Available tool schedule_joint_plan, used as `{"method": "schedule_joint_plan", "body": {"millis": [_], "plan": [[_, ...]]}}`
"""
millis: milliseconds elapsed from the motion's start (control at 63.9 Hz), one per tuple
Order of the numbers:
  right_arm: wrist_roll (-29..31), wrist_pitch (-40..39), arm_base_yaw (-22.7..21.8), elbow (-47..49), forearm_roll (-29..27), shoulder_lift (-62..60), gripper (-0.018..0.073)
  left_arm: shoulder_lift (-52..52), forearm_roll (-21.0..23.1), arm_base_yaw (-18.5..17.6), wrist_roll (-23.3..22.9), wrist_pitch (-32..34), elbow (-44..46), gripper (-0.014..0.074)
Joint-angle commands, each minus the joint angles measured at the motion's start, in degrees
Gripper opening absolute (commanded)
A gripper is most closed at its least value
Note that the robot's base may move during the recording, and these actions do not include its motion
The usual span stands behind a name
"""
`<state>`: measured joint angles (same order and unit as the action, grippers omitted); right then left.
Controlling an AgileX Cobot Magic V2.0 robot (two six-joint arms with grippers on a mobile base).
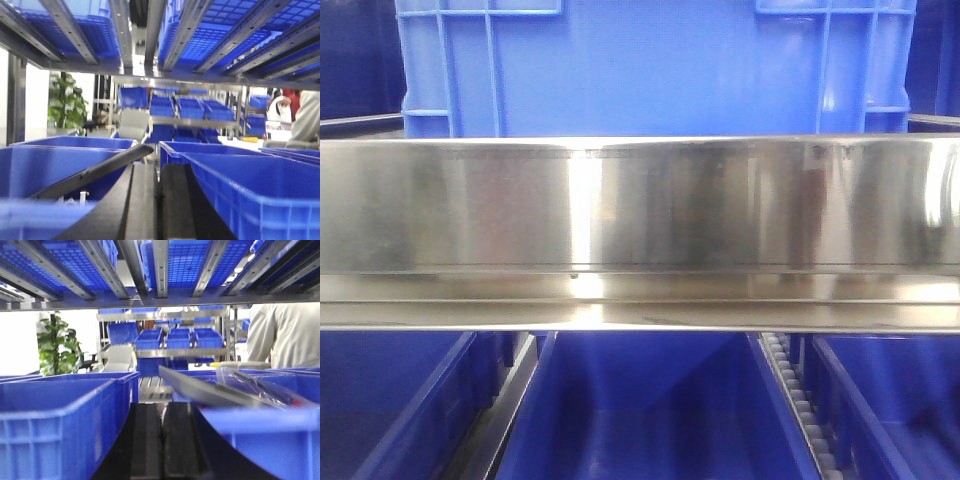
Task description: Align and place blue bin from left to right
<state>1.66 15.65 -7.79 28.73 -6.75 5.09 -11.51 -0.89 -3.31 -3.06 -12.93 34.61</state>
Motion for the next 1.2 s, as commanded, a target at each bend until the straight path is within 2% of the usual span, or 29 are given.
{"method": "schedule_joint_plan", "body": {"millis": [0, 94, 141, 203, 266, 360, 438, 548, 704, 861, 1017, 1189], "plan": [[0.38, 5.27, -0.17, 6.05, 0.03, 4.49, 0.0125, -6.1, -0.38, 0.28, 0.1, -2.79, 5.78, -0.0009], [0.38, 5.52, -0.17, 9.86, 0.03, 9.48, 0.037, -12.53, -1.08, 0.28, 0.1, -2.96, 9.64, 0.0154], [0.38, 5.14, -0.17, 11.45, 0.13, 12.29, 0.0481, -15.96, -1.34, 0.28, 0.1, -2.26, 11.42, 0.0285], [0.38, 4.72, -0.17, 12.4, 0.41, 15.77, 0.0578, -19.36, -1.68, -0.14, 0.1, -2.13, 12.91, 0.0407], [0.48, 4.72, -0.17, 13.84, 0.7, 19.08, 0.0568, -22.24, -3.93, -1.94, 0.1, -2.13, 14.32, 0.0522], [0.48, 5.1, 1.0, 17.21, 0.7, 23.5, 0.0568, -26.13, -5.12, -4.98, 0.1, -2.98, 16.93, 0.0592], [1.79, 5.51, 2.83, 20.97, 0.7, 27.33, 0.0568, -29.53, -5.12, -8.12, 0.1, -5.07, 20.1, 0.0588], [1.91, 7.28, 7.67, 27.91, 0.7, 34.06, 0.0568, -36.91, -5.12, -12.72, 0.1, -10.98, 28.0, 0.0559], [1.91, 13.04, 13.42, 38.18, 0.7, 45.11, 0.0568, -47.58, -4.9, -16.37, 0.1, -18.77, 39.62, 0.0535], [1.91, 24.7, 15.51, 54.0, 0.77, 58.48, 0.0568, -60.74, -2.45, -16.5, -0.4, -32.58, 55.81, 0.0535], [1.91, 38.65, 15.51, 69.73, 1.74, 70.64, 0.0568, -71.71, -2.7, -16.37, -2.78, -45.41, 70.93, 0.0535], [0.66, 52.28, 15.51, 86.7, 2.09, 84.33, 0.0568, -82.78, -3.79, -16.37, -5.13, -56.18, 85.74, 0.0535]]}}
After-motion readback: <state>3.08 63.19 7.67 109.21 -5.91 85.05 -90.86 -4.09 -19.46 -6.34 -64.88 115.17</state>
